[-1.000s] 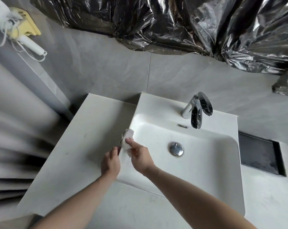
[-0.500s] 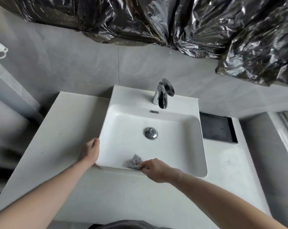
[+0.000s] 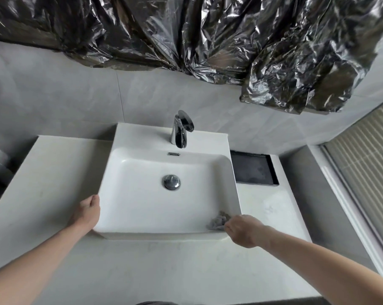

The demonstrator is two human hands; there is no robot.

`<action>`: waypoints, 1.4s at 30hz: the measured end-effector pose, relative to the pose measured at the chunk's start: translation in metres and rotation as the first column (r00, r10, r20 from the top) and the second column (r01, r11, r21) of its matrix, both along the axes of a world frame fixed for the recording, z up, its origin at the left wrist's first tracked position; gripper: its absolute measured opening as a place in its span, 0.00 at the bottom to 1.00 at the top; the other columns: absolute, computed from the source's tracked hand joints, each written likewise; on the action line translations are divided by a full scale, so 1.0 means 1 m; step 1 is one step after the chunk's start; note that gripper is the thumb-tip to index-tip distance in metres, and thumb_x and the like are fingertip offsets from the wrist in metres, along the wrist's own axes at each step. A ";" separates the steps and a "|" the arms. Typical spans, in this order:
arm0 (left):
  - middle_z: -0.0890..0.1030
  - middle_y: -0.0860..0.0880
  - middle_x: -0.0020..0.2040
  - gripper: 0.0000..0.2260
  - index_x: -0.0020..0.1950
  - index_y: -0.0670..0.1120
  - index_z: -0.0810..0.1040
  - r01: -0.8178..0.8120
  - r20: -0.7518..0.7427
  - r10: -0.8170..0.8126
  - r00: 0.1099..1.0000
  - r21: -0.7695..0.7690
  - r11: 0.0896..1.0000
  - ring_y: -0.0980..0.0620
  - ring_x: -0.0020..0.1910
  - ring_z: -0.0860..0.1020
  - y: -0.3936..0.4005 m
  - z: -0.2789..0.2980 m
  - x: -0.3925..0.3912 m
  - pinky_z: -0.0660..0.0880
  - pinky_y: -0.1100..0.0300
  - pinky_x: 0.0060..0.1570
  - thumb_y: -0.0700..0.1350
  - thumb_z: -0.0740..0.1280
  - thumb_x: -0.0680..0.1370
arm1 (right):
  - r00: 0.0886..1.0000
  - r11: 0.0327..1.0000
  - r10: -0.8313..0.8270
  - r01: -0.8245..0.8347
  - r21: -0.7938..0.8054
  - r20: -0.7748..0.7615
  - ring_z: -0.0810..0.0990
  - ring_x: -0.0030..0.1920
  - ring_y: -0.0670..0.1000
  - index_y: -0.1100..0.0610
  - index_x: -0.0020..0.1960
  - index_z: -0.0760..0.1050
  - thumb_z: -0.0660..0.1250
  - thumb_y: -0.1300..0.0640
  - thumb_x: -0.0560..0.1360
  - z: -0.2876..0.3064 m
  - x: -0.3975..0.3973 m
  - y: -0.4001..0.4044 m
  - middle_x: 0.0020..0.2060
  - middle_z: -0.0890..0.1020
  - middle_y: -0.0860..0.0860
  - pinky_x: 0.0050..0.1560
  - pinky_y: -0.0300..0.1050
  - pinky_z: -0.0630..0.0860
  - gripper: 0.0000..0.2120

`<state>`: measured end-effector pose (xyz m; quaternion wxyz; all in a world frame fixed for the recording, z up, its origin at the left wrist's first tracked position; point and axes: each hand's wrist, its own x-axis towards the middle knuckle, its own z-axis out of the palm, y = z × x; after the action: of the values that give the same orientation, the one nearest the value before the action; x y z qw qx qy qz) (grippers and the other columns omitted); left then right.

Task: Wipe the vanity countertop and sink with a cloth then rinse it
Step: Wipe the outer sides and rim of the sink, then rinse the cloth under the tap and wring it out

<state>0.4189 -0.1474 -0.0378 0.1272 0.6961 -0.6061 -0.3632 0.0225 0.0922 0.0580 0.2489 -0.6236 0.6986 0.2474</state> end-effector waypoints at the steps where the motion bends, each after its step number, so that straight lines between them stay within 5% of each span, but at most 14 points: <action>1: 0.74 0.39 0.35 0.18 0.37 0.41 0.68 0.003 0.004 -0.003 1.000 0.008 1.000 0.40 0.38 0.73 -0.001 0.001 0.000 0.67 0.51 0.40 0.46 0.56 0.84 | 1.000 1.000 0.001 -0.001 0.003 -0.004 0.75 0.47 0.60 0.53 0.44 0.76 0.51 0.57 0.81 -0.001 -0.004 -0.002 0.52 0.83 0.56 0.47 0.49 0.69 0.16; 7: 0.75 0.41 0.35 0.17 0.36 0.42 0.67 0.035 0.132 -0.038 0.990 0.028 0.999 0.39 0.39 0.75 -0.011 0.007 -0.003 0.66 0.53 0.37 0.47 0.56 0.83 | 0.998 0.990 0.051 -0.056 -0.127 -0.044 0.71 0.45 0.51 0.47 0.33 0.72 0.60 0.56 0.75 -0.008 -0.044 -0.025 0.41 0.79 0.46 0.55 0.42 0.67 0.13; 10: 0.75 0.43 0.36 0.15 0.38 0.42 0.67 0.095 0.161 -0.101 0.982 0.045 0.994 0.39 0.41 0.75 -0.019 0.014 -0.005 0.67 0.53 0.38 0.45 0.55 0.83 | 0.988 0.938 -0.152 0.155 -0.311 0.035 0.78 0.45 0.47 0.41 0.38 0.80 0.62 0.56 0.74 -0.006 -0.065 -0.047 0.41 0.83 0.39 0.51 0.40 0.73 0.13; 13: 0.76 0.43 0.36 0.10 0.42 0.41 0.68 0.111 0.118 -0.113 0.987 0.027 0.994 0.40 0.40 0.75 -0.025 0.019 -0.012 0.68 0.54 0.37 0.42 0.55 0.81 | 0.847 0.697 -0.425 0.532 -0.480 0.320 0.82 0.44 0.44 0.41 0.43 0.84 0.63 0.59 0.75 0.008 -0.074 -0.083 0.39 0.85 0.35 0.42 0.37 0.77 0.16; 16: 0.76 0.41 0.37 0.10 0.40 0.41 0.68 0.059 0.074 -0.060 0.995 0.013 0.998 0.38 0.42 0.76 -0.024 0.023 -0.022 0.66 0.53 0.37 0.39 0.55 0.80 | 0.687 0.407 -0.437 0.727 -0.554 0.580 0.82 0.43 0.50 0.50 0.50 0.85 0.67 0.57 0.78 0.041 -0.067 -0.136 0.36 0.83 0.42 0.35 0.26 0.68 0.08; 18: 0.81 0.39 0.49 0.12 0.50 0.40 0.77 0.046 0.081 -0.048 0.996 0.024 0.999 0.35 0.54 0.77 -0.019 0.023 -0.027 0.71 0.48 0.46 0.39 0.54 0.82 | 0.673 0.316 -0.335 0.739 -0.595 0.659 0.80 0.40 0.50 0.51 0.51 0.84 0.66 0.57 0.79 0.070 -0.051 -0.171 0.34 0.81 0.44 0.36 0.31 0.70 0.08; 20: 0.76 0.39 0.70 0.19 0.72 0.40 0.73 0.050 0.120 -0.055 0.991 0.042 0.998 0.35 0.70 0.71 -0.015 0.022 -0.028 0.68 0.46 0.66 0.42 0.52 0.84 | 0.697 0.253 -0.219 0.717 -0.650 0.683 0.80 0.38 0.51 0.51 0.53 0.84 0.65 0.57 0.79 0.096 -0.032 -0.204 0.35 0.82 0.45 0.40 0.43 0.73 0.09; 22: 0.70 0.41 0.76 0.21 0.79 0.41 0.65 0.050 0.112 -0.056 0.992 0.050 0.997 0.37 0.75 0.66 -0.013 0.020 -0.029 0.63 0.47 0.74 0.43 0.51 0.85 | 0.734 0.253 -0.123 0.674 -0.694 0.668 0.82 0.40 0.54 0.53 0.54 0.83 0.65 0.57 0.80 0.112 -0.011 -0.233 0.38 0.85 0.49 0.42 0.47 0.76 0.08; 25: 0.69 0.42 0.77 0.21 0.79 0.41 0.64 0.049 0.098 -0.055 0.994 0.063 0.997 0.38 0.76 0.65 -0.013 0.018 -0.028 0.61 0.48 0.74 0.43 0.51 0.86 | 0.824 0.468 -0.049 0.519 -0.716 0.565 0.84 0.50 0.62 0.58 0.56 0.82 0.64 0.55 0.82 0.112 0.015 -0.267 0.49 0.87 0.58 0.49 0.52 0.79 0.10; 29: 0.71 0.42 0.76 0.21 0.78 0.42 0.66 0.072 0.092 -0.079 0.993 0.068 0.995 0.38 0.74 0.67 -0.015 0.016 -0.023 0.63 0.47 0.73 0.45 0.50 0.86 | 0.835 0.638 0.041 0.401 -0.658 0.549 0.79 0.64 0.55 0.57 0.55 0.79 0.58 0.62 0.73 0.094 0.036 -0.277 0.51 0.85 0.51 0.64 0.48 0.75 0.14; 32: 0.71 0.43 0.76 0.21 0.77 0.42 0.67 0.077 0.092 -0.084 0.992 0.074 0.994 0.38 0.74 0.68 -0.016 0.016 -0.022 0.64 0.47 0.72 0.45 0.50 0.86 | 0.830 0.600 0.076 0.405 -0.690 0.553 0.83 0.57 0.53 0.54 0.53 0.78 0.55 0.57 0.69 0.091 0.036 -0.260 0.53 0.83 0.48 0.58 0.45 0.77 0.18; 35: 0.70 0.43 0.76 0.21 0.78 0.43 0.66 0.074 0.074 -0.078 0.994 0.057 0.996 0.38 0.74 0.68 -0.013 0.017 -0.022 0.65 0.48 0.72 0.45 0.51 0.86 | 0.892 0.518 0.041 0.367 -0.773 0.451 0.81 0.60 0.55 0.50 0.60 0.79 0.59 0.66 0.71 0.071 0.034 -0.226 0.68 0.79 0.48 0.53 0.47 0.78 0.22; 39: 0.67 0.44 0.78 0.22 0.80 0.44 0.63 0.091 0.082 -0.096 0.992 0.056 0.994 0.37 0.76 0.65 -0.011 0.017 -0.021 0.61 0.49 0.74 0.46 0.50 0.86 | 0.840 0.341 0.018 0.505 -0.793 0.543 0.76 0.70 0.47 0.53 0.69 0.79 0.63 0.67 0.79 0.032 0.041 -0.184 0.72 0.77 0.51 0.65 0.48 0.78 0.21; 42: 0.67 0.44 0.78 0.22 0.80 0.44 0.62 0.095 0.081 -0.099 0.992 0.058 0.994 0.37 0.76 0.64 -0.012 0.014 -0.018 0.61 0.49 0.74 0.47 0.49 0.86 | 0.775 0.358 0.040 0.578 -0.733 0.631 0.72 0.73 0.43 0.53 0.76 0.73 0.62 0.60 0.84 0.007 0.069 -0.166 0.74 0.74 0.46 0.71 0.44 0.73 0.20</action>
<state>0.4006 -0.1598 -0.0233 0.0653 0.6836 -0.6340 -0.3558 0.0913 -0.0740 0.0650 0.0994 -0.5651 0.7105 -0.4074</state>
